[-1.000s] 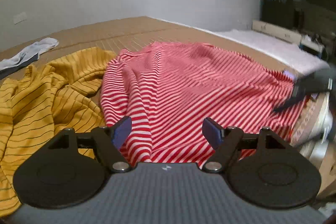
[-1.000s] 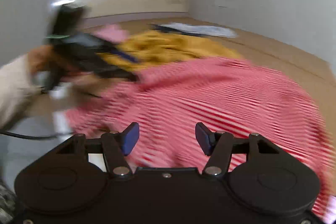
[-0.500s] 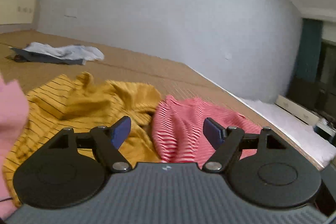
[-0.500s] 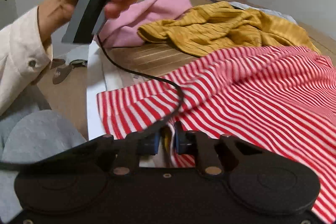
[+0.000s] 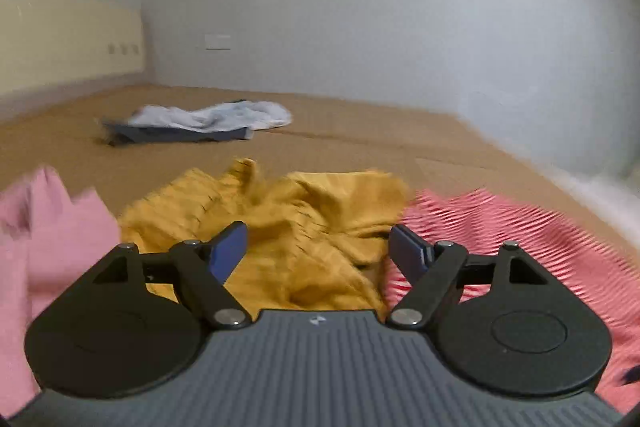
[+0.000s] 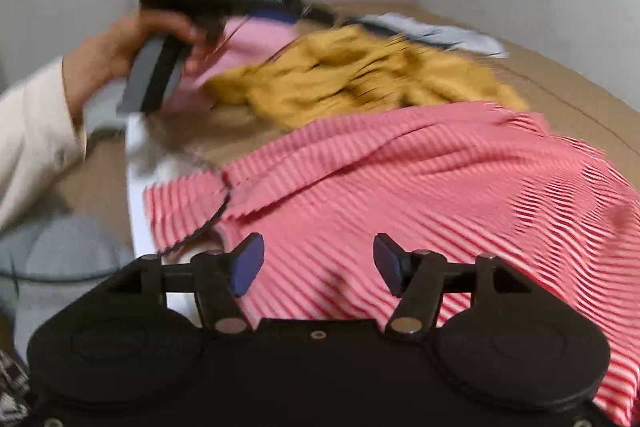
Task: Fold clothes
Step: 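Grasp a sleeve of the striped shirt with the right gripper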
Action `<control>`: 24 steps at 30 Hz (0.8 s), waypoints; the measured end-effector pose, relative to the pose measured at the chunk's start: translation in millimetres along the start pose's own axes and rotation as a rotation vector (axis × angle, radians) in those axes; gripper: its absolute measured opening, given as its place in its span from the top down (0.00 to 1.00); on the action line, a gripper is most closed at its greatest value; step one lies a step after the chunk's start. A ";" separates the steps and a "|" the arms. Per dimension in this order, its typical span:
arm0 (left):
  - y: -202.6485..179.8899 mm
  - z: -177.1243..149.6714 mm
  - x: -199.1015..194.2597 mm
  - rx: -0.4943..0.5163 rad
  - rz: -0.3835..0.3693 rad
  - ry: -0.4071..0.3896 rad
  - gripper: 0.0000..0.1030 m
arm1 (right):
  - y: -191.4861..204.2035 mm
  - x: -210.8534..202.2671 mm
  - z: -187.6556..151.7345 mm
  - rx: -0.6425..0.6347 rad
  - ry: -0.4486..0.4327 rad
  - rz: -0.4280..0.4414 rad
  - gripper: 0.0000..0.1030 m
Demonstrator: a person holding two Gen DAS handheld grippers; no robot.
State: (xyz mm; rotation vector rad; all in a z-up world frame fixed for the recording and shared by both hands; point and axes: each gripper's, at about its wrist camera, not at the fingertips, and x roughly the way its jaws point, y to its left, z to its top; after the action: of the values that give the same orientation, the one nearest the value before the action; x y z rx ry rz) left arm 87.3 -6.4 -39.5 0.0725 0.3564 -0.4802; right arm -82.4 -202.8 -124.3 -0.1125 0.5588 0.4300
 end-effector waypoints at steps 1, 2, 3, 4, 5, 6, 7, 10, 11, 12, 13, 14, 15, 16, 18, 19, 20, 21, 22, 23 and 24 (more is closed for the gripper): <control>-7.2 9.3 13.0 0.042 0.033 0.018 0.21 | -6.5 -4.7 -2.3 0.035 -0.026 -0.003 0.36; -14.5 21.4 34.4 0.070 0.046 0.029 0.21 | -13.5 -8.1 -4.9 0.071 -0.049 0.000 0.36; -20.7 30.8 57.0 0.077 0.038 0.057 0.21 | -19.2 -10.4 -8.4 0.111 -0.074 0.003 0.36; -26.9 39.2 79.7 0.083 0.029 0.085 0.21 | -24.2 -11.3 -12.5 0.150 -0.096 0.004 0.36; -32.3 41.4 102.5 0.082 0.019 0.115 0.21 | -29.3 -10.6 -16.6 0.184 -0.109 0.006 0.36; -37.7 43.5 125.3 0.081 0.009 0.144 0.21 | -34.4 -9.3 -20.7 0.214 -0.118 0.007 0.36; -43.1 44.8 148.1 0.083 0.005 0.172 0.21 | -40.0 -7.7 -25.1 0.238 -0.120 0.004 0.36; -47.4 23.2 204.4 0.193 0.172 0.245 0.22 | -57.1 -1.0 -37.6 0.287 -0.096 -0.016 0.34; -38.9 12.0 207.2 0.222 0.207 0.237 0.22 | -61.6 1.0 -41.5 0.298 -0.082 -0.020 0.34; -30.3 0.7 210.1 0.252 0.242 0.228 0.22 | -64.6 2.1 -45.0 0.301 -0.075 -0.020 0.34; -20.9 -9.4 212.1 0.279 0.277 0.221 0.22 | -66.8 2.8 -48.4 0.301 -0.073 -0.018 0.34; -5.3 -12.8 208.1 0.295 0.309 0.220 0.22 | -70.6 3.6 -51.8 0.306 -0.071 -0.018 0.33; 10.4 -16.2 204.2 0.310 0.340 0.219 0.22 | -75.5 4.4 -55.6 0.321 -0.066 -0.012 0.33; 26.0 -19.5 200.2 0.325 0.372 0.219 0.21 | -80.6 5.2 -59.7 0.342 -0.058 -0.003 0.33; 58.0 -25.8 192.4 0.351 0.437 0.219 0.21 | -86.4 10.0 -65.6 0.375 -0.044 0.014 0.33; 79.6 -25.4 189.4 0.335 0.472 0.231 0.21 | -87.8 13.8 -67.3 0.376 -0.044 0.020 0.33; 98.6 -25.5 186.3 0.316 0.496 0.242 0.21 | -88.5 17.9 -68.2 0.369 -0.048 0.022 0.32; 118.8 -26.0 184.1 0.309 0.533 0.252 0.21 | -89.3 22.1 -69.1 0.363 -0.052 0.024 0.30; 135.9 -27.4 182.6 0.315 0.576 0.263 0.21 | -89.2 24.2 -69.6 0.359 -0.055 0.026 0.29; 149.9 -28.5 180.5 0.322 0.609 0.274 0.21 | -88.5 24.4 -69.7 0.358 -0.058 0.028 0.28; 166.6 -29.2 177.2 0.319 0.637 0.281 0.21 | -88.7 24.7 -70.2 0.359 -0.059 0.028 0.27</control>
State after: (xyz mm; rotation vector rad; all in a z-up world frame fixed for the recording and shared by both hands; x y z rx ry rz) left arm 301.8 67.8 -131.7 0.5510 0.5035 0.1131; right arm -60.2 -289.5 -197.8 0.2515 0.5718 0.3534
